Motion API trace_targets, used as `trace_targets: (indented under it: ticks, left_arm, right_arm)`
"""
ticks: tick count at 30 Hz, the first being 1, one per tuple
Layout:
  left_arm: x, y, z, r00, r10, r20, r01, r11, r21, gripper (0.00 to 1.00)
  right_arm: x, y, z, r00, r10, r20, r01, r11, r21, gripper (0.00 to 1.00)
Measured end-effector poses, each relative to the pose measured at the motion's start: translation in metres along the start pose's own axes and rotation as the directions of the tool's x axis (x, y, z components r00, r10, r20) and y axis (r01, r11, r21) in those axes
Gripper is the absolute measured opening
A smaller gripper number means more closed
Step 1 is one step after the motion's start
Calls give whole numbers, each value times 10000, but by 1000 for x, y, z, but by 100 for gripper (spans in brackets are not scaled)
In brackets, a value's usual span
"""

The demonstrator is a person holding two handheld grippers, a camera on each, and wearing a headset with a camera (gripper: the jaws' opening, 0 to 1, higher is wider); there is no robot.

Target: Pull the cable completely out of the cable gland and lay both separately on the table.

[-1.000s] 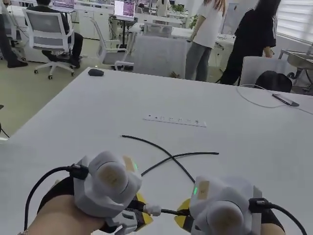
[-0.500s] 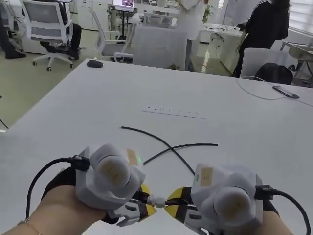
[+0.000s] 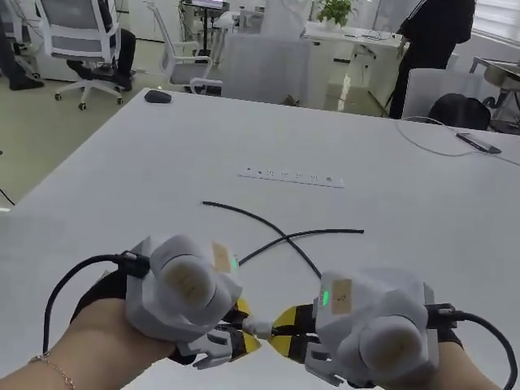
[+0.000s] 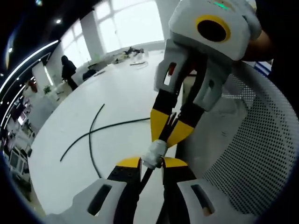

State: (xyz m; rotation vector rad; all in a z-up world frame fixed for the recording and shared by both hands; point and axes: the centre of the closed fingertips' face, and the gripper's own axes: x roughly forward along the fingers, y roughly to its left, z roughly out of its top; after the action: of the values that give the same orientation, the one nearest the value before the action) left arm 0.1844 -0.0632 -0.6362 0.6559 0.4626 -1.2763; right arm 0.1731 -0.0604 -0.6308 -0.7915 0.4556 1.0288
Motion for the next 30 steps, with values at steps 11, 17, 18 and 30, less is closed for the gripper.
trace_targets:
  ticks: [11, 17, 18, 30]
  left_arm:
    - [0, -5, 7, 9999, 140, 25, -141, 9941, 1080, 18]
    - [-4, 9, 1, 9979, 627, -143, -615, 9956, 706, 17]
    - [-5, 13, -2, 9965, 801, -247, -787, 9954, 549, 17]
    - [-9, 18, -10, 9932, 1041, -528, -1033, 9945, 176, 17]
  right_arm:
    - [1, 1, 0, 10000, 17, -5, -17, 10000, -44, 3]
    - [-1, -11, -7, 9985, -487, -233, 495, 9983, 317, 3]
    - [-2, -14, -11, 9971, -654, -393, 668, 9971, 367, 3]
    - [-11, -31, -63, 9536, -1343, -2693, 1779, 9734, 1446, 5]
